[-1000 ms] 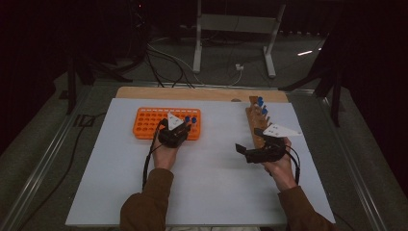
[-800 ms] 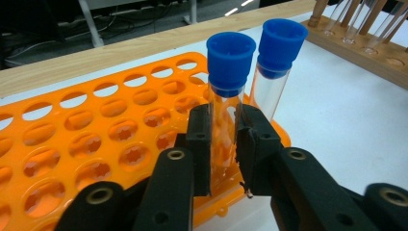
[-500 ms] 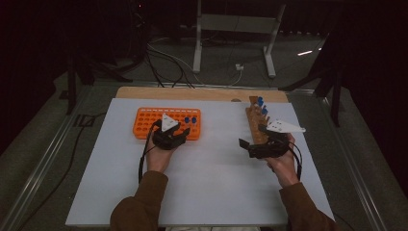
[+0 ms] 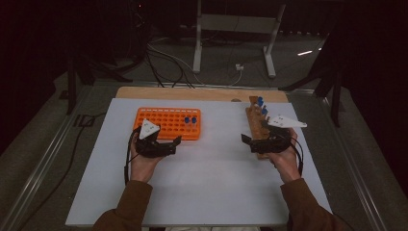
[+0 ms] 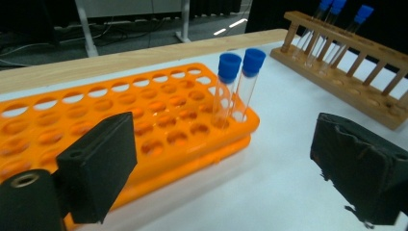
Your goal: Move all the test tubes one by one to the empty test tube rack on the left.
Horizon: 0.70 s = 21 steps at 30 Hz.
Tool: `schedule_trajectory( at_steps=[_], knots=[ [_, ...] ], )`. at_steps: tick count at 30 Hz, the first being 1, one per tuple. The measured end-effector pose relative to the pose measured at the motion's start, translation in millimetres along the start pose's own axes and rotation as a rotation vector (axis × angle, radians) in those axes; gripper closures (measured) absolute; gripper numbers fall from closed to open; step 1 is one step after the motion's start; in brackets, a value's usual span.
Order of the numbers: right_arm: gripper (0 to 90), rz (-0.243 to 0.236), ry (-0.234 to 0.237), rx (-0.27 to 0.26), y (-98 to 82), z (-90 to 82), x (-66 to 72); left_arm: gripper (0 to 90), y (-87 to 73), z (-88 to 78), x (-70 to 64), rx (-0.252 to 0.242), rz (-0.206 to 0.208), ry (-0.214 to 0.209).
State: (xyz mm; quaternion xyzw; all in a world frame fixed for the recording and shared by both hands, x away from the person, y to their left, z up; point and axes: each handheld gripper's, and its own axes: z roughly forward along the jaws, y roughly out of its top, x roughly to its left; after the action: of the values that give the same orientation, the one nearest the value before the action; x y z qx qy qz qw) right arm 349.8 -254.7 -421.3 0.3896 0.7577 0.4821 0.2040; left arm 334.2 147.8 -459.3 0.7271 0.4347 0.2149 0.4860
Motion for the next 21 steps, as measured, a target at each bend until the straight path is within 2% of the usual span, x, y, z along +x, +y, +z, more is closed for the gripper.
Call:
schedule_trajectory(
  at_steps=[3, 7, 10, 13, 21],
  knots=[
    [0.0, -0.003, -0.009, 0.005, 0.6, -0.6, -2.4, 2.5, -4.7, -11.9, 3.7, -0.006, 0.000, 0.017],
    [0.0, 0.003, -0.021, 0.004, 1.2, -2.2, -6.5, 1.2, -10.5, -24.5, 6.9, -0.002, 0.011, 0.056],
    [0.0, 0.011, -0.020, 0.008, 1.8, -2.3, -9.4, 0.8, -15.7, -32.1, 9.2, -0.014, 0.011, 0.073],
    [0.1, 0.018, -0.024, 0.012, 3.1, -1.8, -13.0, 0.7, -21.5, -37.0, 11.1, -0.021, 0.017, 0.109],
    [1.5, 0.052, -0.062, 0.005, 11.8, -4.8, -29.0, 0.7, -29.1, -45.1, 20.1, -0.038, -0.006, 0.124]
  ],
)
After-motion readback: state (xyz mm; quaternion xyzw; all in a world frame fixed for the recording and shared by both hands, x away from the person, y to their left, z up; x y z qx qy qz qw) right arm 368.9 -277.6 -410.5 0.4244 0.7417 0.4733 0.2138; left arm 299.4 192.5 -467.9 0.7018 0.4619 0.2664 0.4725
